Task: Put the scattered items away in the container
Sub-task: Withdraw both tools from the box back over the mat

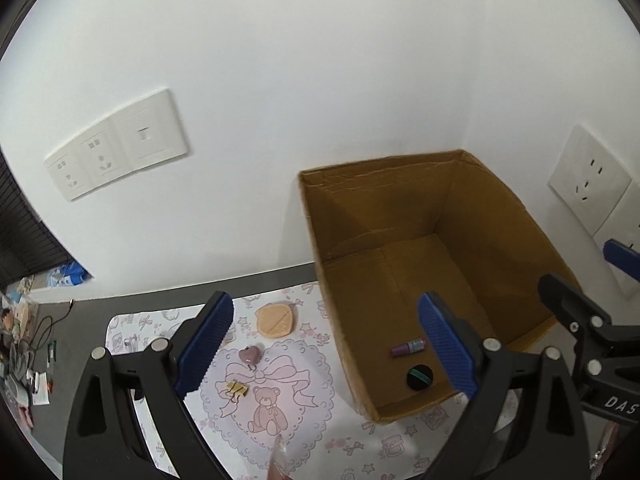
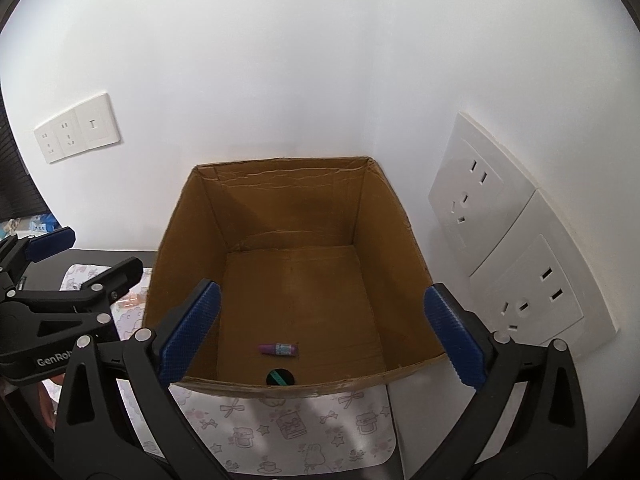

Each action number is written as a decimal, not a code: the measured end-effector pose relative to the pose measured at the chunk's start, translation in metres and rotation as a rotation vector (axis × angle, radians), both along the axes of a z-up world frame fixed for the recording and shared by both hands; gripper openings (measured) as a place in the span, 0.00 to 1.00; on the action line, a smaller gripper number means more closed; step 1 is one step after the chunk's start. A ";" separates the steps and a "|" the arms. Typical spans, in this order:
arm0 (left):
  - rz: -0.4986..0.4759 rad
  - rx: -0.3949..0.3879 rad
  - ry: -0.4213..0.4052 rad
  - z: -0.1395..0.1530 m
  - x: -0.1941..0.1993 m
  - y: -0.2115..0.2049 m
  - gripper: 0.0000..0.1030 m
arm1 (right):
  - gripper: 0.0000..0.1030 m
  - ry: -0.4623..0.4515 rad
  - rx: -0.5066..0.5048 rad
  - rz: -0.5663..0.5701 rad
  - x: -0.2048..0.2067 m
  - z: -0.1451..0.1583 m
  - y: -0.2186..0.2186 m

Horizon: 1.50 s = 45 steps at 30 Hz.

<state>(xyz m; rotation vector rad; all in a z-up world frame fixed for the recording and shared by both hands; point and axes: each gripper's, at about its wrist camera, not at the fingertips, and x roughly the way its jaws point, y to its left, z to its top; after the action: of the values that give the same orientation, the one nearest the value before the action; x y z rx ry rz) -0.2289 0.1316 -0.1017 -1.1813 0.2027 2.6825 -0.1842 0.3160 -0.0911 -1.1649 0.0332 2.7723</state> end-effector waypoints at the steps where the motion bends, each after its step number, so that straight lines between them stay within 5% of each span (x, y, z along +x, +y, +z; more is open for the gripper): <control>1: 0.007 0.002 0.002 0.001 0.002 -0.004 0.90 | 1.00 0.002 -0.002 0.002 0.000 0.001 -0.002; 12: 0.101 0.005 0.014 0.009 0.029 -0.075 0.90 | 1.00 0.031 -0.002 0.071 0.010 0.012 -0.054; 32: 0.265 0.012 -0.008 0.003 0.070 -0.267 0.90 | 1.00 0.052 -0.008 0.209 0.029 0.012 -0.228; 45: 0.243 0.037 0.001 -0.017 0.077 -0.332 0.90 | 1.00 0.032 0.003 0.280 0.040 0.001 -0.304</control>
<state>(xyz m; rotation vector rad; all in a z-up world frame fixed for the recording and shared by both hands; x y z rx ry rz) -0.1514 -0.2005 -0.1185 -1.2674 0.0091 2.8791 -0.1445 0.0117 -0.0899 -1.2084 -0.1419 3.0298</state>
